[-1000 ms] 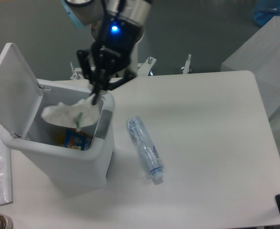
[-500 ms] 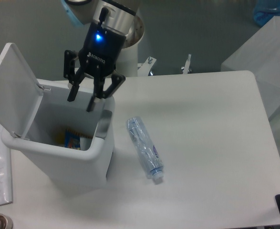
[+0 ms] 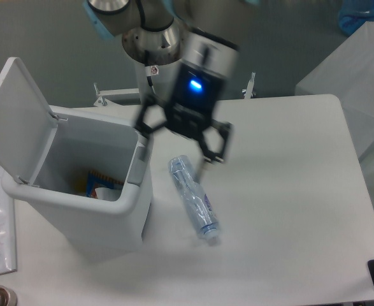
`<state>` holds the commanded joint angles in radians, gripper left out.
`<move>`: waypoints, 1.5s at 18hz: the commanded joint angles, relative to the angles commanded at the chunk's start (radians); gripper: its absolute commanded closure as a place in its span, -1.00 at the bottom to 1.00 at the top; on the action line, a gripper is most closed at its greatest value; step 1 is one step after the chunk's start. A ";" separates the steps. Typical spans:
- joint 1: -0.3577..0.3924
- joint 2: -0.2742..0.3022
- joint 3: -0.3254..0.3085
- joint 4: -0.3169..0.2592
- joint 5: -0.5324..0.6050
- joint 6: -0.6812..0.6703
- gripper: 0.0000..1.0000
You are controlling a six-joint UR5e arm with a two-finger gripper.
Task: Place the trash in the trash can
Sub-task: 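Move the gripper back over the clear plastic water bottle, then lower the gripper onto the bottle cap end and close it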
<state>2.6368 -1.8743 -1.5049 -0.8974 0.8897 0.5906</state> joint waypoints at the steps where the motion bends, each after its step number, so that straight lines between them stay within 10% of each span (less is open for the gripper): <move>1: 0.011 -0.020 0.000 0.000 0.021 0.000 -1.00; 11: -0.038 -0.187 0.034 -0.021 0.256 -0.091 -1.00; 18: -0.121 -0.282 0.087 -0.184 0.431 -0.095 -0.99; 27: -0.167 -0.356 0.091 -0.224 0.534 -0.107 -0.92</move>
<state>2.4697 -2.2303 -1.4143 -1.1213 1.4235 0.4832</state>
